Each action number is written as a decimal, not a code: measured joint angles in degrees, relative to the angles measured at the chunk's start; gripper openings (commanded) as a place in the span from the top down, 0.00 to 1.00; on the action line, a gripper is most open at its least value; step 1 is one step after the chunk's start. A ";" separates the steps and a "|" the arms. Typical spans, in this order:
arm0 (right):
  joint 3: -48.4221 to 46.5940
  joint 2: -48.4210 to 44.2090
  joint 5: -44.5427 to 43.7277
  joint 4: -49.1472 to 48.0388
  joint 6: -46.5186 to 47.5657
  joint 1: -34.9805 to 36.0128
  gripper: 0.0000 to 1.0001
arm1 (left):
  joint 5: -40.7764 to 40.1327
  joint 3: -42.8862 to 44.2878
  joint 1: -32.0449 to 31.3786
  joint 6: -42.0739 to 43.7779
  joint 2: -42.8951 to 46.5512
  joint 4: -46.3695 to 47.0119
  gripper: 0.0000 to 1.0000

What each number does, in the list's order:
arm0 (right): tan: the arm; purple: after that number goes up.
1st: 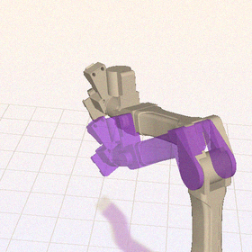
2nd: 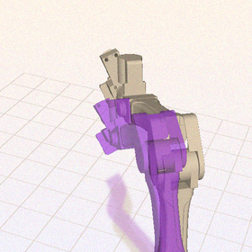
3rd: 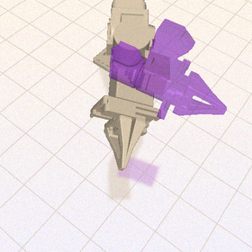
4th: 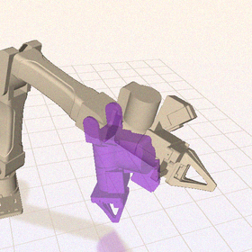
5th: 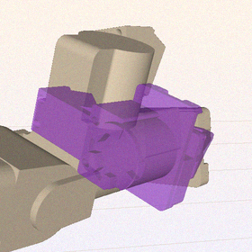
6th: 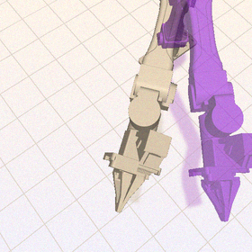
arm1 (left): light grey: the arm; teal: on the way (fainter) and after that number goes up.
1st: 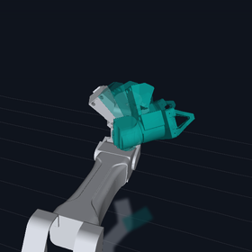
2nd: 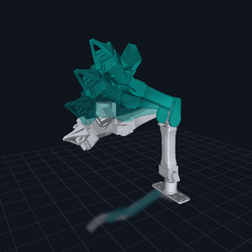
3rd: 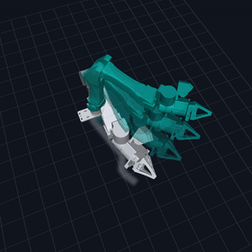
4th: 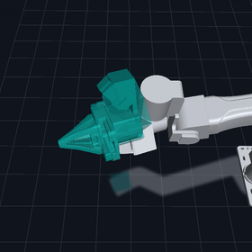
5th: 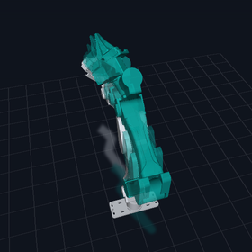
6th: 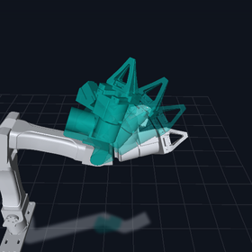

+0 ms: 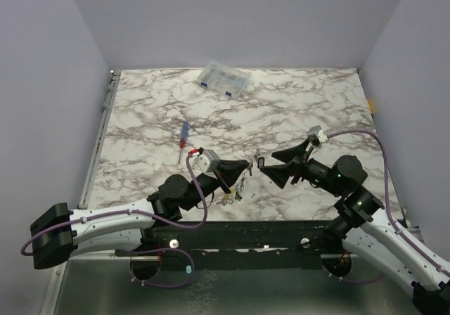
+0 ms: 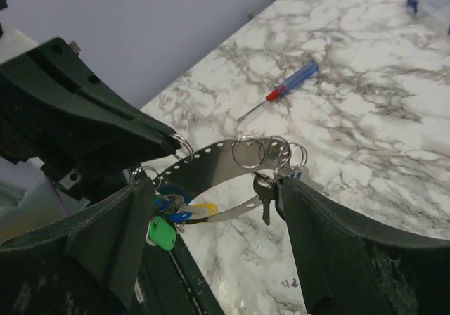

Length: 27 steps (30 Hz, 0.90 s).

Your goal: Put the keys on the keyring

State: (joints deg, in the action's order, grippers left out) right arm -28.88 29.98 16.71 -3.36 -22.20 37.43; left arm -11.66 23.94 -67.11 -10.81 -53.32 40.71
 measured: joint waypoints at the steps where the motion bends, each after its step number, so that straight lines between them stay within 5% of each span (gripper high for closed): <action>1: 0.00 1.29 1.62 -0.28 -0.11 0.00 0.18 | -0.44 -0.24 -0.02 -0.37 -0.04 1.05 1.00; 13: 0.15 4.98 15.50 -8.90 -1.79 0.00 0.27 | -2.54 -2.91 0.00 -4.46 -5.25 14.97 1.00; 27: -0.57 4.61 15.43 -9.81 4.26 0.00 0.29 | -0.17 -2.91 0.04 -6.47 -9.75 28.28 1.00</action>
State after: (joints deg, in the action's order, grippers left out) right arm -29.45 34.59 32.14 -13.17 -17.93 37.43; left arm -11.84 21.04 -67.07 -17.28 -63.07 68.99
